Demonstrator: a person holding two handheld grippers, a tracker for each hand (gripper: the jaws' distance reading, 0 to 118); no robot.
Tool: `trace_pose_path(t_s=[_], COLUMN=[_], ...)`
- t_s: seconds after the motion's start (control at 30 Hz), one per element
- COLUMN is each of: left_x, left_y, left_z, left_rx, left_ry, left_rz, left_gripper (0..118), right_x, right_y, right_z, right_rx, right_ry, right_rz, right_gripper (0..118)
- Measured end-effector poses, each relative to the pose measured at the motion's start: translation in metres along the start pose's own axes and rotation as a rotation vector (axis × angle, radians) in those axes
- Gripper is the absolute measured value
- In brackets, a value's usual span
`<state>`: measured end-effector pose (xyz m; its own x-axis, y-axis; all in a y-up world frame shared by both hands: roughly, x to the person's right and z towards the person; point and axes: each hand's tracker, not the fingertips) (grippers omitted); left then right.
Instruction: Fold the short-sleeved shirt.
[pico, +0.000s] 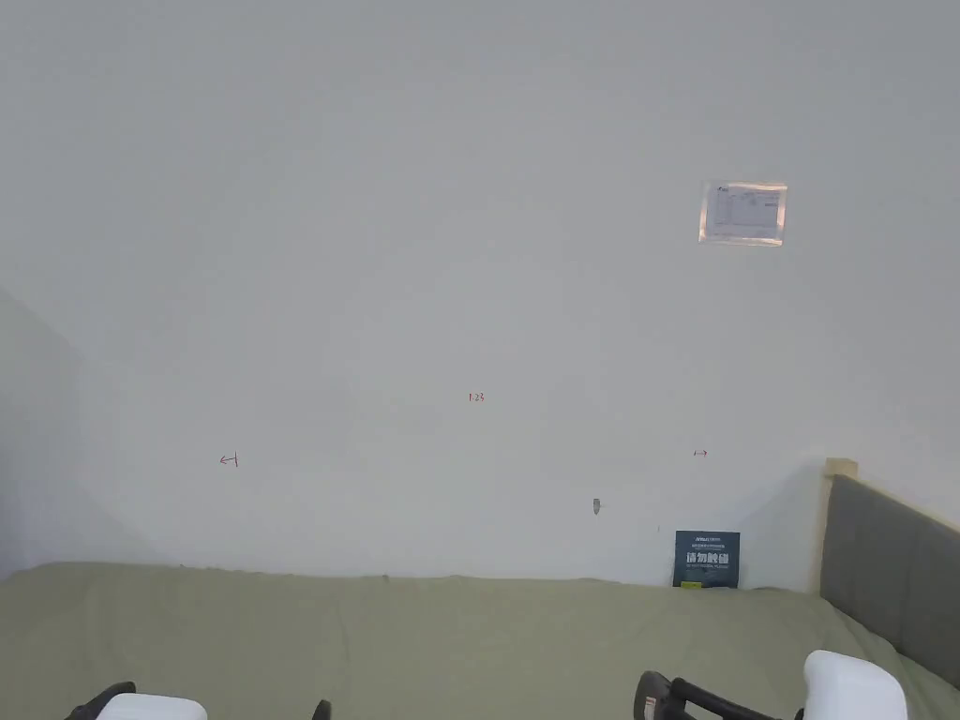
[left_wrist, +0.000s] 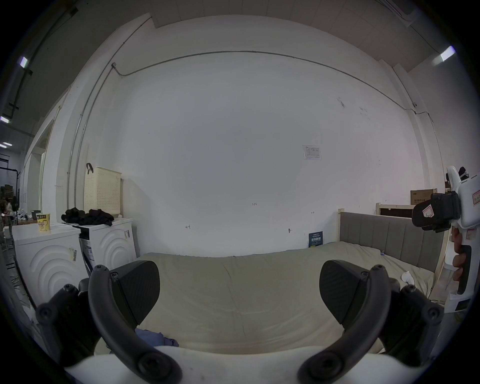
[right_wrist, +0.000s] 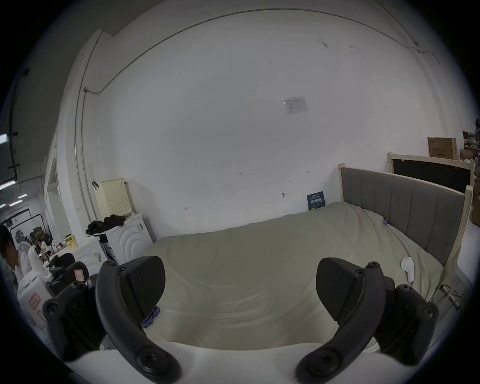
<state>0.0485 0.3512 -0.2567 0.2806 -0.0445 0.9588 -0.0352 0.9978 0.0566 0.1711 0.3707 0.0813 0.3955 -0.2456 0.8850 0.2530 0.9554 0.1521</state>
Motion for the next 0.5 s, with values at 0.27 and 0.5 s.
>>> trace_pose_path(t_s=[0.27, 0.5], left_x=[0.0011, 0.0014], left_y=[-0.0002, -0.0009], left_z=[-0.0011, -0.0034], left_rx=[-0.005, -0.009], left_ry=[0.0, 0.002], left_rz=[-0.002, -0.005], left_gripper=[118, 118], right_x=[0.0031, 0.0001], right_y=[-0.0018, -0.0011], right_z=[0.0002, -0.0003], right_rx=[0.017, 0.035], right_ry=[0.037, -0.026], right_rz=[-0.002, 0.098], right_gripper=[116, 116])
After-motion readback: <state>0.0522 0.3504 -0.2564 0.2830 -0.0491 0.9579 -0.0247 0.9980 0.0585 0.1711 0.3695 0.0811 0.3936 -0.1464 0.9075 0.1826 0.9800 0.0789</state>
